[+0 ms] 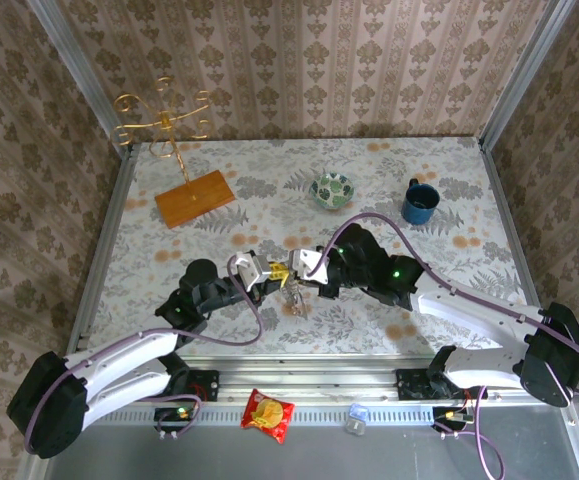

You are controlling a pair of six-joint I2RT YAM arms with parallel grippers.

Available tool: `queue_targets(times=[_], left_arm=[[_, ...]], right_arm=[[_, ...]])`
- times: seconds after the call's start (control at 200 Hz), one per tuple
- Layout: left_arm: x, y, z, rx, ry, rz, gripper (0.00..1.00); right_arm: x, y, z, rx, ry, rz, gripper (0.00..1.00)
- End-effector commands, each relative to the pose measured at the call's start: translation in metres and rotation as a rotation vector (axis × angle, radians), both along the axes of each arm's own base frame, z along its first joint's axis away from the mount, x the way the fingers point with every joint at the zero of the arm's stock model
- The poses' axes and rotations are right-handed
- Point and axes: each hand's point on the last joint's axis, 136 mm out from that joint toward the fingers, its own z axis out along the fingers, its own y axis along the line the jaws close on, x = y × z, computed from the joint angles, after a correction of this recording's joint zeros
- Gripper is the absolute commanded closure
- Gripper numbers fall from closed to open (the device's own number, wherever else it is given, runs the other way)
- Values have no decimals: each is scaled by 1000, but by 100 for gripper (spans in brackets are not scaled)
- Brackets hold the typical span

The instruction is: Put the keys on the keyring

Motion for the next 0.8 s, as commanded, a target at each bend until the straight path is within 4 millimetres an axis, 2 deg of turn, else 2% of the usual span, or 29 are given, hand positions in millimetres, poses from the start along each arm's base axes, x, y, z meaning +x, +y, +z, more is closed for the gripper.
queue_targets(times=[0.0,0.175,0.31,0.455,0.795], left_arm=[[2,-2,18,-46,-49,2,100],[-7,-4,17,-43,-76,-52,100],[-10,-4,17,-37,-97,-81,100],[-14,-5,19,-43,-111,-109,100],[-19,-8,19,-51,-114,-148,100]], right_arm=[[-10,3,11,28,-10,48,86],[-18,-11,27,142,106,85,74],[-22,-15,38,209,172,109,75],[-6,-17,34,211,138,47,77],[-3,-2,28,205,215,81,75]])
